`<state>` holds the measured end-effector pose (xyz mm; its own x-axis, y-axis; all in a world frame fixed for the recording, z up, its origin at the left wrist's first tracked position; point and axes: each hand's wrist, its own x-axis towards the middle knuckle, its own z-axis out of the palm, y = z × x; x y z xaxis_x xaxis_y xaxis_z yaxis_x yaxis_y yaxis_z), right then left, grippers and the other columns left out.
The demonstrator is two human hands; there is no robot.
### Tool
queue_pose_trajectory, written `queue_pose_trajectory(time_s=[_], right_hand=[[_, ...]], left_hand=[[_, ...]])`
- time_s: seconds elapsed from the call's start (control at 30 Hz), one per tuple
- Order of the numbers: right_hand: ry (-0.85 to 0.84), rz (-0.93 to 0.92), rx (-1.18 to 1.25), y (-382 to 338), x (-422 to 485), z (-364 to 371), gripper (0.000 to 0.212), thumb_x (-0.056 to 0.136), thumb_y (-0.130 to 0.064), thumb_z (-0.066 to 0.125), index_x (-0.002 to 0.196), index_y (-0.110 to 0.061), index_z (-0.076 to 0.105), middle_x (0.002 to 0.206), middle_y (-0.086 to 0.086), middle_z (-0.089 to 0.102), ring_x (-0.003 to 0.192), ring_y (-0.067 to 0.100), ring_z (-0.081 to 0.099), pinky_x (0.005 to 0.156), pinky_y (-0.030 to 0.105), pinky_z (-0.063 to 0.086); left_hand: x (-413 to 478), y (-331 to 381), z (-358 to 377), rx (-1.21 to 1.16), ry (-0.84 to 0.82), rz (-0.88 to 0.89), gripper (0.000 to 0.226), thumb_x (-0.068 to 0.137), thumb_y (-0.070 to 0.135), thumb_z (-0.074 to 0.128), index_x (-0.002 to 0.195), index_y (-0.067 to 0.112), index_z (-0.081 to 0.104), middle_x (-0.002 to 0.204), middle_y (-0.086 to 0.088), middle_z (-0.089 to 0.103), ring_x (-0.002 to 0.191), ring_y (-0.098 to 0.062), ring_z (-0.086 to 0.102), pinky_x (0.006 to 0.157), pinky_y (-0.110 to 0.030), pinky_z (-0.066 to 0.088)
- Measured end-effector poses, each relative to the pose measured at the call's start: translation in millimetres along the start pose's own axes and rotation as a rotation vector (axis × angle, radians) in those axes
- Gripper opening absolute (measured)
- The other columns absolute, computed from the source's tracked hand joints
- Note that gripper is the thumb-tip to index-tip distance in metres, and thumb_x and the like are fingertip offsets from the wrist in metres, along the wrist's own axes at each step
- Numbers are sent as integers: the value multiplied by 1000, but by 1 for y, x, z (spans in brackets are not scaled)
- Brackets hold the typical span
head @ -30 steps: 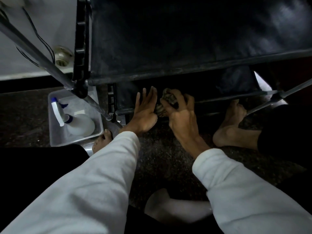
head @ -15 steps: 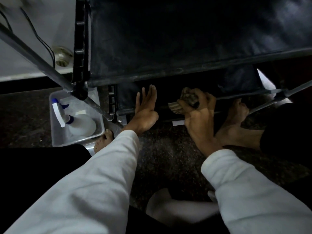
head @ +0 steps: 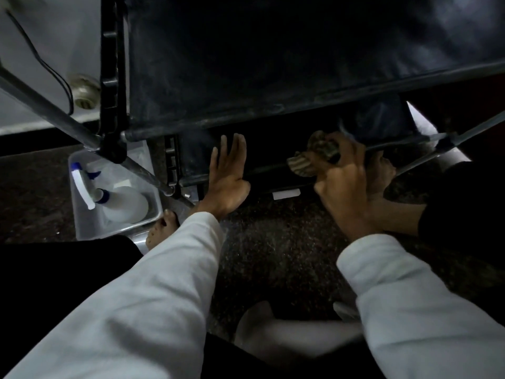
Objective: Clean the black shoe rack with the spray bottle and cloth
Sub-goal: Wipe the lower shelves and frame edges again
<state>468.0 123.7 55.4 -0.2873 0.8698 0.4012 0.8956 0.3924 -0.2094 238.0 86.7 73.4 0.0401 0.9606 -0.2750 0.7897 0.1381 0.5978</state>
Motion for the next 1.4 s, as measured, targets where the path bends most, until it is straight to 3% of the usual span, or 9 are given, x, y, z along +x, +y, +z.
queue_pose_trajectory(time_s=[0.17,0.27,0.4,0.6,0.8,0.93,1.1,1.23,1.4], right_hand=[[-82,269,-10,46,-1,-10,49,85,-47,38,128,-43,59,144,-7,41,123,27,44,101,50,44],[42,216,48,41,-3,-10,45,85,-36,53,129,-40,51,138,-7,40,112,36,52,93,57,48],[154,212,83,14,-4,-5,61,75,-16,77,114,-53,49,126,2,61,99,35,57,101,35,44],[75,98,158,-43,-9,15,22,88,-17,69,107,-28,74,135,7,51,112,43,46,81,45,56],[141,275,34,1,-4,-7,35,81,-27,70,115,-35,70,131,6,57,101,34,56,91,30,37],[108,494,54,54,12,-24,46,91,-46,55,135,-33,54,136,5,50,109,36,56,95,55,47],[322,743,314,66,18,-28,69,84,-25,71,146,-14,45,136,10,54,126,27,52,109,25,35],[289,745,345,55,11,-28,53,85,-31,70,131,-7,59,131,11,60,118,31,59,106,45,44],[212,579,328,-3,-2,-13,49,83,-23,72,130,-10,64,127,10,64,109,31,59,101,35,45]], left_hand=[[1,3,2,107,11,-10,97,84,0,51,155,18,-13,163,1,-19,147,-18,-29,119,-37,-19],[4,5,3,144,11,-29,97,85,2,51,156,20,-13,164,2,-18,147,-17,-29,120,-38,-19],[5,4,5,139,20,-39,98,85,4,53,156,23,-13,164,4,-17,146,-15,-29,119,-39,-19],[13,0,10,187,27,-96,104,83,14,62,155,27,-11,164,3,-17,147,-16,-27,119,-38,-19],[27,39,25,248,7,91,100,87,33,62,155,30,-11,162,-2,-23,145,-23,-32,114,-42,-25],[44,72,45,323,-107,183,91,95,52,47,153,30,-19,158,1,-33,141,-22,-40,111,-48,-27],[49,69,58,460,-143,160,93,92,69,34,150,29,-26,155,2,-39,138,-22,-45,111,-53,-28],[53,71,59,504,-156,156,101,89,71,40,148,30,-31,154,4,-41,135,-22,-48,108,-54,-30],[52,71,64,602,-113,122,112,83,68,51,150,25,-27,157,2,-36,135,-24,-47,108,-54,-30]])
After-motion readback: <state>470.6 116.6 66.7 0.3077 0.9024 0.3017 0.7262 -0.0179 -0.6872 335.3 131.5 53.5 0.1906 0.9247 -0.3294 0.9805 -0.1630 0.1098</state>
